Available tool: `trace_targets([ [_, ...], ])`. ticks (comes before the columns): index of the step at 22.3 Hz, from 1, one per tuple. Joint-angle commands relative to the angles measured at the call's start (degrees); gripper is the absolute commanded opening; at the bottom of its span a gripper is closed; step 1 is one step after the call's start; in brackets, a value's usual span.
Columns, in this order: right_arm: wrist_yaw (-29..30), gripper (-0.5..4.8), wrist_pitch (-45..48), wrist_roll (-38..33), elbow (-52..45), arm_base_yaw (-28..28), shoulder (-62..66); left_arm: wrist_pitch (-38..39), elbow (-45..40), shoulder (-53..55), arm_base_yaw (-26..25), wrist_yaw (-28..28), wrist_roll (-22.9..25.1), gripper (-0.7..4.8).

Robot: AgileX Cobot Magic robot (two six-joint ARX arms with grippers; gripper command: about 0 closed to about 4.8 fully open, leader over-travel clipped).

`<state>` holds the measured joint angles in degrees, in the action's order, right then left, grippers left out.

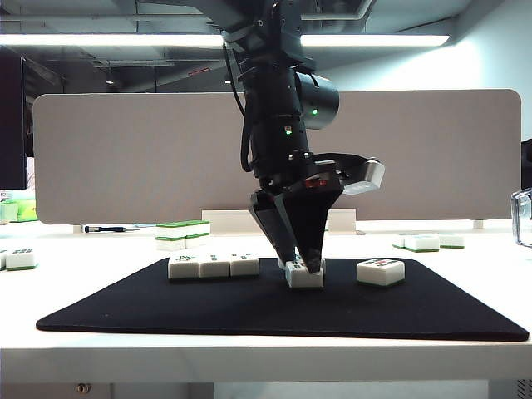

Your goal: Align six mahjong tiles in a row on the table.

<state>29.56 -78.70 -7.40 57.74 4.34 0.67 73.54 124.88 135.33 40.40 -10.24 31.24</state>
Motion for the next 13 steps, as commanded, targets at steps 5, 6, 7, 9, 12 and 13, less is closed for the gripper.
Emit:
trace_targets([
  [5,-0.15,-0.01,0.96,0.42,0.20,0.02,-0.68,0.13,0.15,-0.13,0.04,-0.28,0.04,3.40],
  [6,-0.33,-0.01,0.96,0.42,0.20,0.02,-0.68,0.07,0.15,0.04,0.04,-0.26,0.04,3.40],
  [7,-0.87,-0.01,0.98,0.42,0.20,0.02,-0.68,0.13,0.15,0.31,0.02,0.02,0.02,3.35],
  [9,-1.60,-0.01,0.96,0.42,0.20,0.02,-0.68,0.11,0.15,0.61,0.02,0.15,0.02,3.02],
  [12,-1.60,-0.01,0.96,0.42,0.20,0.02,-0.68,-0.22,0.15,0.68,0.02,0.13,0.02,2.85],
  [13,-1.60,-0.01,1.01,0.42,0.20,0.02,-0.68,-0.72,0.15,0.68,0.02,0.44,0.00,2.04],
])
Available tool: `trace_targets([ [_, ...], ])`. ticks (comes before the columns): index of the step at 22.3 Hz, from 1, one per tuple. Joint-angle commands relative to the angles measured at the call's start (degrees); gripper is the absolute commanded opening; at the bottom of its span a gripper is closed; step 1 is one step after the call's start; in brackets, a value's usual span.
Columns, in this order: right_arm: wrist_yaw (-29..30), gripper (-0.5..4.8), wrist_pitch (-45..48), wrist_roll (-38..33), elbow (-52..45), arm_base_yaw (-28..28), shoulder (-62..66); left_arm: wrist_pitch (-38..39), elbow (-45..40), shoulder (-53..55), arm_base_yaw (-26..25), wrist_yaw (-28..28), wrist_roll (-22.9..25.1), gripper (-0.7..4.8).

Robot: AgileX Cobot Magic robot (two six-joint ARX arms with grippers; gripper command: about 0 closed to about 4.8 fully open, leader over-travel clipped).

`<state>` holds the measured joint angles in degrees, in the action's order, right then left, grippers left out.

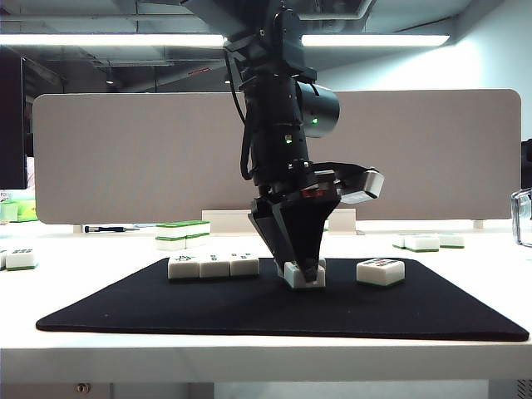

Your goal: Align six mahjong tiles in a row on the table.

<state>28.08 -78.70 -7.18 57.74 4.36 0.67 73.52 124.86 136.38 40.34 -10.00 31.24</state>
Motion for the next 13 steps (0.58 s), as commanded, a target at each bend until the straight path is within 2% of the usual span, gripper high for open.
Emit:
trace_targets([
  [1,-0.11,-0.01,1.03,0.20,0.20,0.00,-0.68,-0.85,0.17,-0.37,0.09,0.42,0.00,1.71],
  [2,-0.11,-0.01,1.03,0.17,0.20,0.00,-0.68,-0.85,0.17,-0.37,0.09,0.94,0.00,1.41],
  [5,-0.11,-0.01,1.01,0.17,0.20,0.00,-0.68,-0.70,0.20,-0.42,0.09,2.60,-0.20,1.41],
  [10,-0.11,-0.01,1.03,0.20,0.20,0.00,-0.68,-0.68,0.22,-1.62,-0.31,10.08,0.26,1.42],
  [13,-0.11,-0.01,1.01,0.20,0.20,0.00,-0.68,-1.22,0.22,-1.66,-1.07,10.01,0.26,1.42],
])
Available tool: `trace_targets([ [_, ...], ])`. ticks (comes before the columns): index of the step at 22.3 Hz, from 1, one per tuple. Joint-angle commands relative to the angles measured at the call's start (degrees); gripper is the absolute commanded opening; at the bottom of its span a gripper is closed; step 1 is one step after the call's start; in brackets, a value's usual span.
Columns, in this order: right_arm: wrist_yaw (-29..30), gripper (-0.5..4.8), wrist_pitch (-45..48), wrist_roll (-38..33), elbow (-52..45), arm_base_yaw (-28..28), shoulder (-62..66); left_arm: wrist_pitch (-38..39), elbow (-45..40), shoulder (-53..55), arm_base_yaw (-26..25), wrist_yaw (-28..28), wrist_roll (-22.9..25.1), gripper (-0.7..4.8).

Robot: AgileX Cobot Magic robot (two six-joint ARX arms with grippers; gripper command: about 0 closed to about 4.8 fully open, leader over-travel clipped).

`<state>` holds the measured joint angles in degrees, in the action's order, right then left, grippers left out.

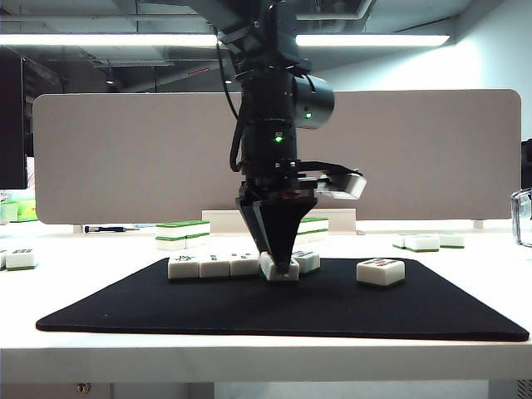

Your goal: Align six mahjong tiles in a row on the table.

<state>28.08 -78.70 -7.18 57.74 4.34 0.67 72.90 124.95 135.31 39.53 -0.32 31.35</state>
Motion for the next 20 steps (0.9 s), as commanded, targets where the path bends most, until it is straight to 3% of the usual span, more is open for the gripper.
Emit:
trace_targets([
  [1,-0.09,-0.01,1.01,0.17,0.20,0.02,-0.68,-1.66,0.13,-0.59,-0.42,0.33,0.15,1.42],
  [5,-0.07,-0.01,1.01,0.17,0.20,0.02,-0.68,-4.81,0.13,-0.59,-0.90,0.33,0.15,1.42],
  [9,0.00,-0.01,0.96,0.17,0.20,0.02,-0.68,-4.55,0.13,-0.59,-1.36,0.35,2.73,1.42],
  [20,-0.07,-0.01,0.98,0.17,0.20,0.02,-0.68,-4.66,0.11,-0.48,-2.93,0.52,2.75,1.45],
])
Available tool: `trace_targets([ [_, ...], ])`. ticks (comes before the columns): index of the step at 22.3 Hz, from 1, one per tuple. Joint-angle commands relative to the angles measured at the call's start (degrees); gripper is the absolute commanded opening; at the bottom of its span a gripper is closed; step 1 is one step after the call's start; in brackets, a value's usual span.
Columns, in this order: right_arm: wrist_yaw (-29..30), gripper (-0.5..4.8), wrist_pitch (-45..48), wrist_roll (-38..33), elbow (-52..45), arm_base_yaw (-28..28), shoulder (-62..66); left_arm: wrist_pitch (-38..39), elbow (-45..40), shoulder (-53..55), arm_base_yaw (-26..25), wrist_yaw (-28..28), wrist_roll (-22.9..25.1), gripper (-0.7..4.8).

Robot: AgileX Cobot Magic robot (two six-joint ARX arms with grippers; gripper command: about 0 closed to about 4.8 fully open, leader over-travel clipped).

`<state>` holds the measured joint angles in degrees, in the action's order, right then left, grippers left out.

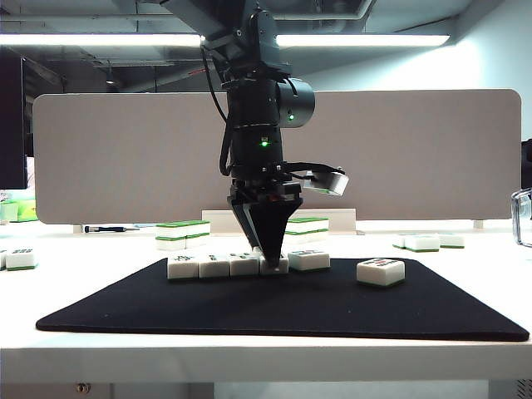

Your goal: Align six mahjong tiles in a row on the table.

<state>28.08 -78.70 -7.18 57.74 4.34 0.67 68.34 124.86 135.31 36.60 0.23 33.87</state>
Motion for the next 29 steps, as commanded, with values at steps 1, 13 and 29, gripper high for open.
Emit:
trace_targets([
  [1,-0.07,-0.01,0.98,0.17,0.20,0.02,-0.68,-0.20,0.20,-0.37,0.09,-0.04,0.24,1.70],
  [13,-0.07,-0.01,0.96,0.17,0.20,0.02,-0.68,0.02,0.20,-0.28,-0.11,2.05,1.14,1.97],
  [29,-0.07,-0.01,0.96,0.17,0.20,0.02,-0.68,-0.04,0.22,-0.48,0.11,2.56,1.01,3.20],
])
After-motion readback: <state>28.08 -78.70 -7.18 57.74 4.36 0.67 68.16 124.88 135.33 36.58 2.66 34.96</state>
